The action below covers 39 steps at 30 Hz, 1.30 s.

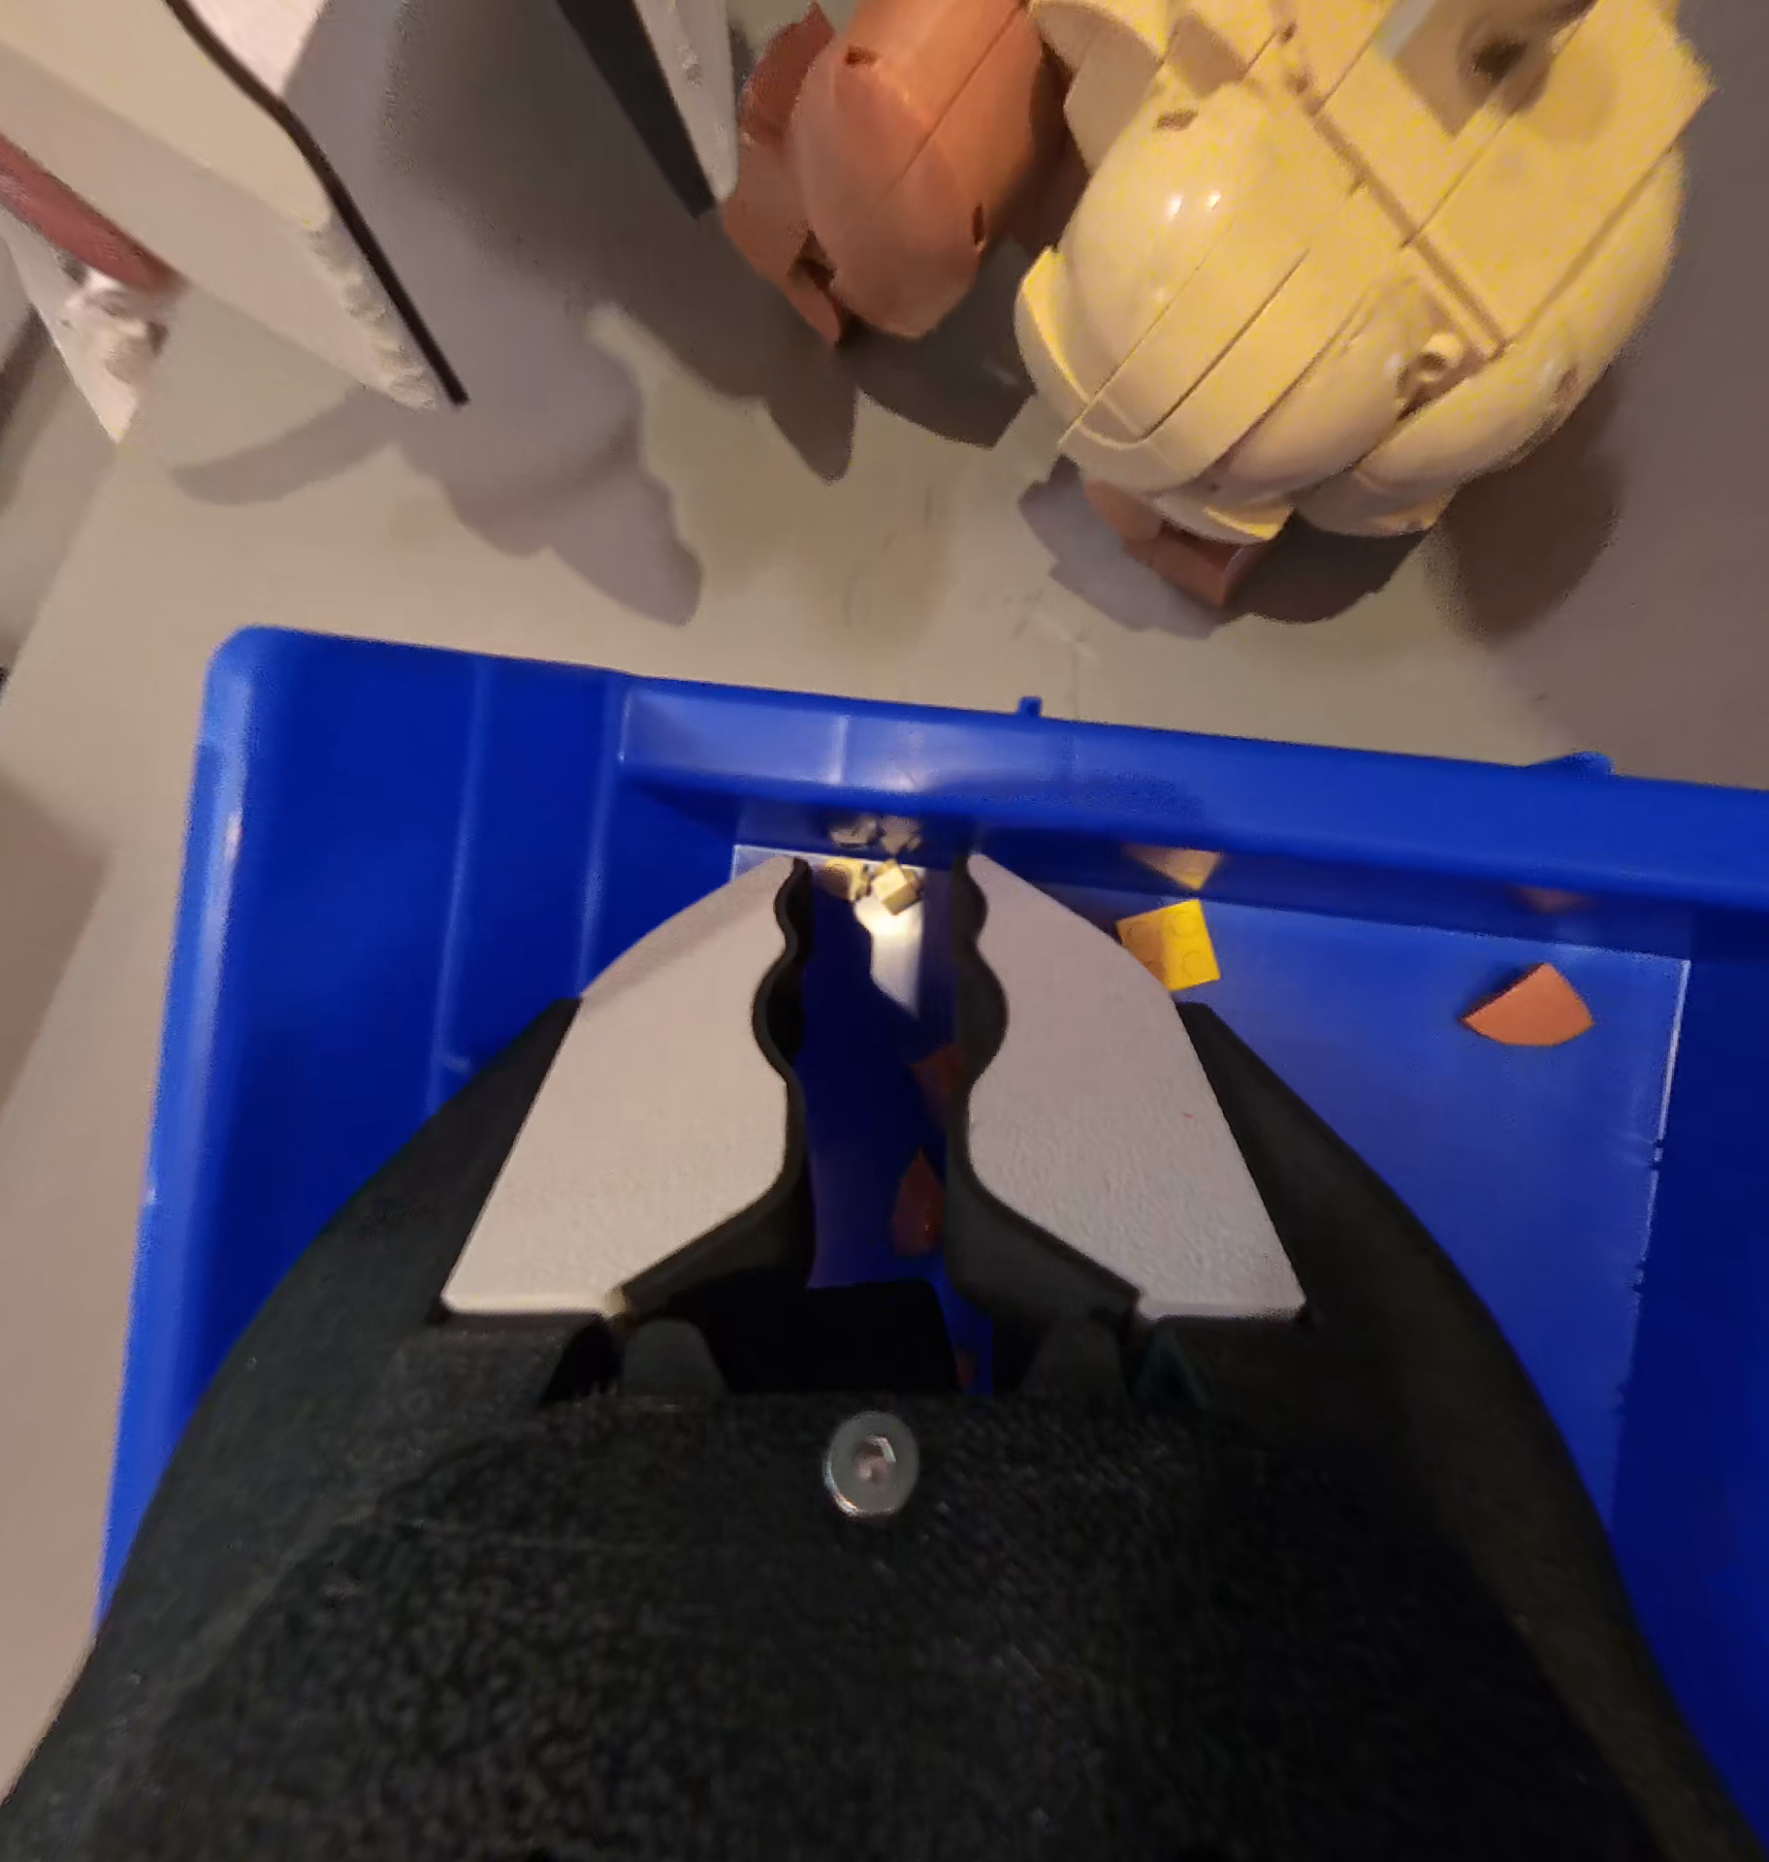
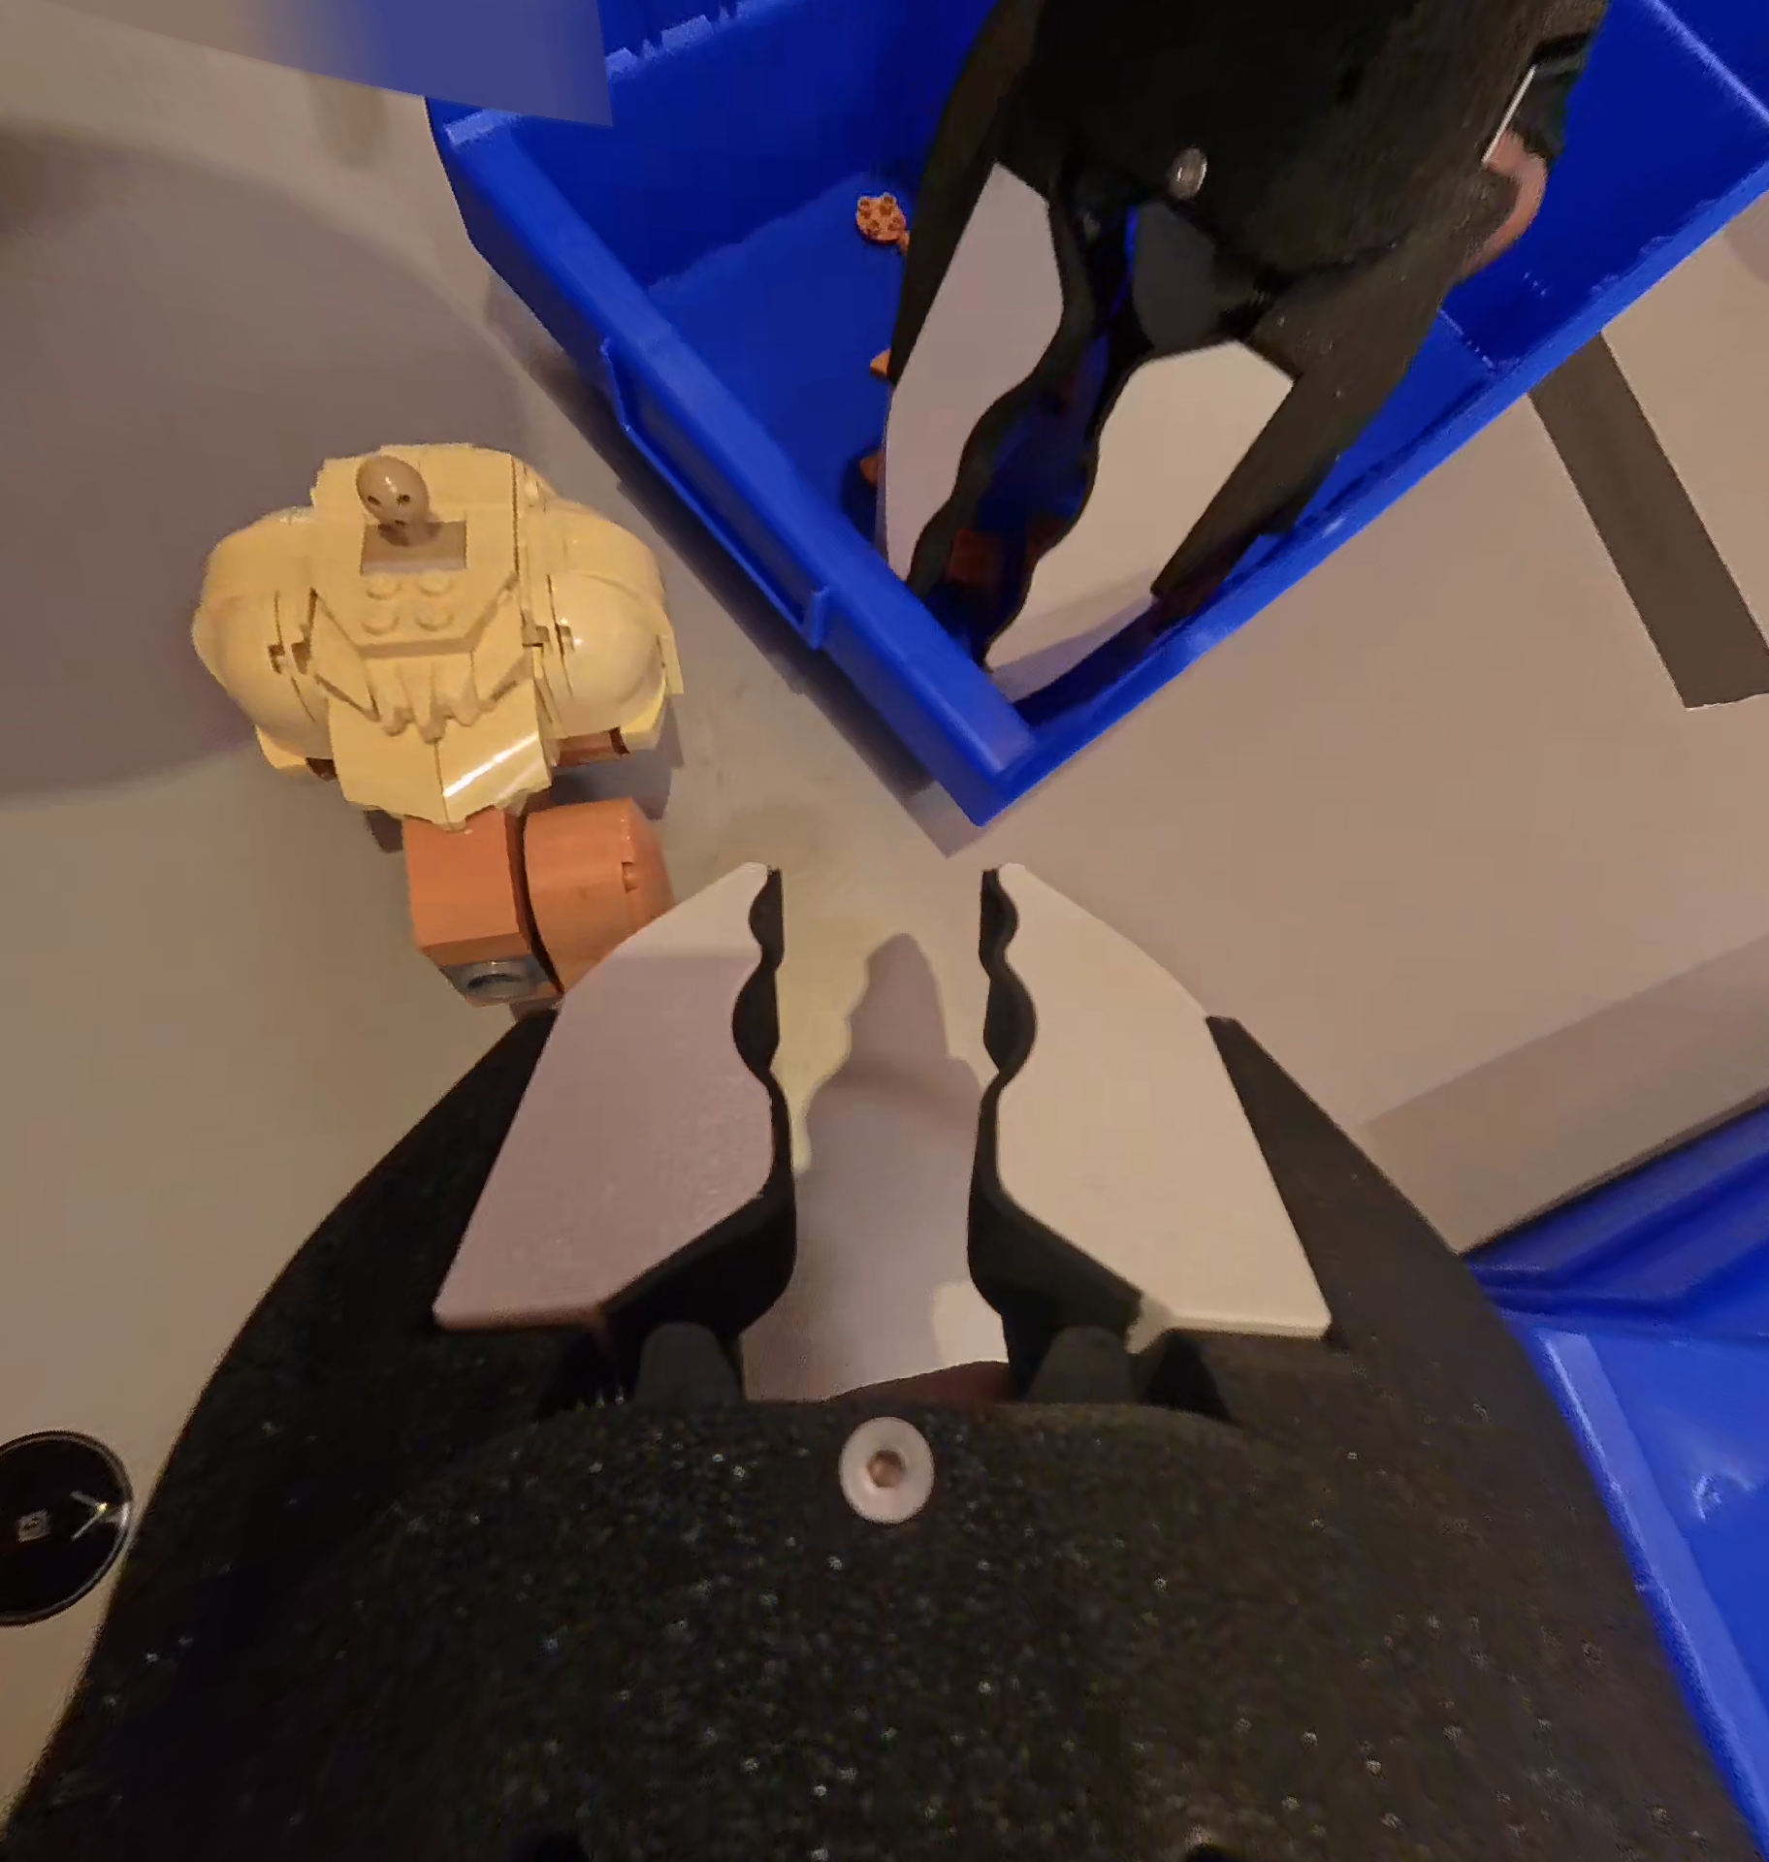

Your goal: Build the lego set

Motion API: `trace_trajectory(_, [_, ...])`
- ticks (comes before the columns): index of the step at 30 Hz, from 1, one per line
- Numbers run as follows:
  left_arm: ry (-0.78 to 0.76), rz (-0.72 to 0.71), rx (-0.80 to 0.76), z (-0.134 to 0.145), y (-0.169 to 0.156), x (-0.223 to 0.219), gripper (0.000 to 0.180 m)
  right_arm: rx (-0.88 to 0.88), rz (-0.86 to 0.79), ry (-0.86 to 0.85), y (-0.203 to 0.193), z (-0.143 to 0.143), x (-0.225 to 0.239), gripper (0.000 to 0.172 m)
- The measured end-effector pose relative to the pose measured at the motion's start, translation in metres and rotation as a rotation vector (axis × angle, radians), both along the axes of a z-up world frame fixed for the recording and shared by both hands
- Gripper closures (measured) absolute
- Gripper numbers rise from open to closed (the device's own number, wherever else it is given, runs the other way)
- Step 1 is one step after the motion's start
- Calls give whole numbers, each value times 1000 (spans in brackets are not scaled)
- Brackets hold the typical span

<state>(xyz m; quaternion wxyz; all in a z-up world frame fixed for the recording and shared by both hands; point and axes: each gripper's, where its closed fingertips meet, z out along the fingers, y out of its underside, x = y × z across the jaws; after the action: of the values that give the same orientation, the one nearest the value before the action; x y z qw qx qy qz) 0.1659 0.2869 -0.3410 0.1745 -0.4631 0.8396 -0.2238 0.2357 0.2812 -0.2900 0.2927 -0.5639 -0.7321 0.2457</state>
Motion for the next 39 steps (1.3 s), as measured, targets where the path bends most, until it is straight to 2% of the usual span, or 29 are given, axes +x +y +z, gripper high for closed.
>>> trace_trajectory(5, [59, -12, 20, -10, 2, -1, 154, -6, 6, 13, -4, -7, 3, 135])
trace_trajectory(14, [36, 46, 63, -10, 6, -2, 155, 5, 5, 10, -12, -1, 3, 135])
trace_trajectory(23, [5, 61, -35, -11, 2, 4, 162, 22, 16, -3, -18, 3, -10, 135])
trace_trajectory(26, [25, 94, -5, -8, 3, 0, 162, 29, 11, -14, -22, 6, -10, 135])
trace_trajectory(29, [-25, 182, 16, 22, 3, -9, 163, 55, 11, -18, -24, 15, -11, 135])
trace_trajectory(31, [-88, 250, 59, 59, -4, -21, 163, 77, 12, -17, -27, 24, -15, 135])
trace_trajectory(33, [-191, 355, 65, 105, -23, -39, 163, 96, 12, -11, -32, 34, -21, 136])
trace_trajectory(35, [-311, 461, 37, 141, -56, -64, 163, 117, 24, 5, -43, 45, -30, 136])
trace_trajectory(37, [-375, 582, 40, 151, -94, -98, 163, 130, 32, 26, -59, 55, -41, 138])
trace_trajectory(39, [-379, 718, 68, 134, -132, -137, 163, 135, 43, 36, -78, 61, -52, 140])
